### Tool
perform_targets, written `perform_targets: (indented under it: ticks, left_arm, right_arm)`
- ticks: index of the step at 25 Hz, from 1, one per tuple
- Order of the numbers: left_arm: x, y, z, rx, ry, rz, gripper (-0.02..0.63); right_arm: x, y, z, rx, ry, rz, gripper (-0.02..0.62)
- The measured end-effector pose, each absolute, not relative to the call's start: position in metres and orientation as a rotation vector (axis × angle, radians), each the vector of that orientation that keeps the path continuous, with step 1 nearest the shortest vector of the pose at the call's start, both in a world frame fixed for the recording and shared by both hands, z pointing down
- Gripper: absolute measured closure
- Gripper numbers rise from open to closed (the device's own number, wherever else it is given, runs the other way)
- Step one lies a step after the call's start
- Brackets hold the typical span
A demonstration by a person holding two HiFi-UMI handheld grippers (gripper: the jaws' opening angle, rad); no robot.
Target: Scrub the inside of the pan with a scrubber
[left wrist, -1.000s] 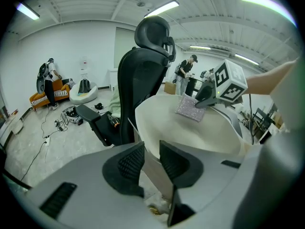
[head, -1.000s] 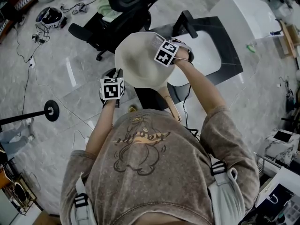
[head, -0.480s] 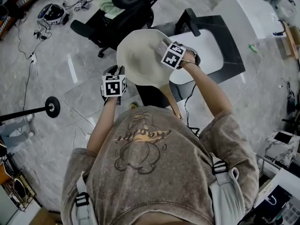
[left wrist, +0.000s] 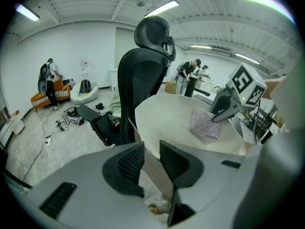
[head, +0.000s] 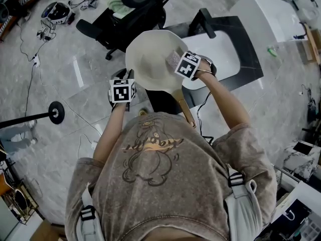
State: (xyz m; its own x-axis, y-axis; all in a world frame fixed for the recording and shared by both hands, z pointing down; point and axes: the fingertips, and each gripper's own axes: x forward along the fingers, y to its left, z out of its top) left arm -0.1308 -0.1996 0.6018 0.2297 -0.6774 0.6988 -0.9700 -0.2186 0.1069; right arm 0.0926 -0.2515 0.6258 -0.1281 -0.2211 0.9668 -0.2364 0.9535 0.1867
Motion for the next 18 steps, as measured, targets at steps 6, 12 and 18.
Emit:
perform_targets:
  ticks: [6,12,18]
  left_arm:
    - [-0.132,-0.199,0.603,1.968,-1.51,0.722,0.495]
    - [-0.13,-0.198,0.602,1.964,-1.512,0.723,0.495]
    - [-0.131,-0.2,0.604,1.958,-1.515,0.724,0.495]
  right_arm:
    - [0.084,-0.233,0.627,0.307,-1.734,0.042,0.512]
    - [0.075,-0.21,0.633,0.242,-1.735,0.116,0.514]
    - [0.057,-0.192,0.639,0.178,-1.745,0.135,0.515]
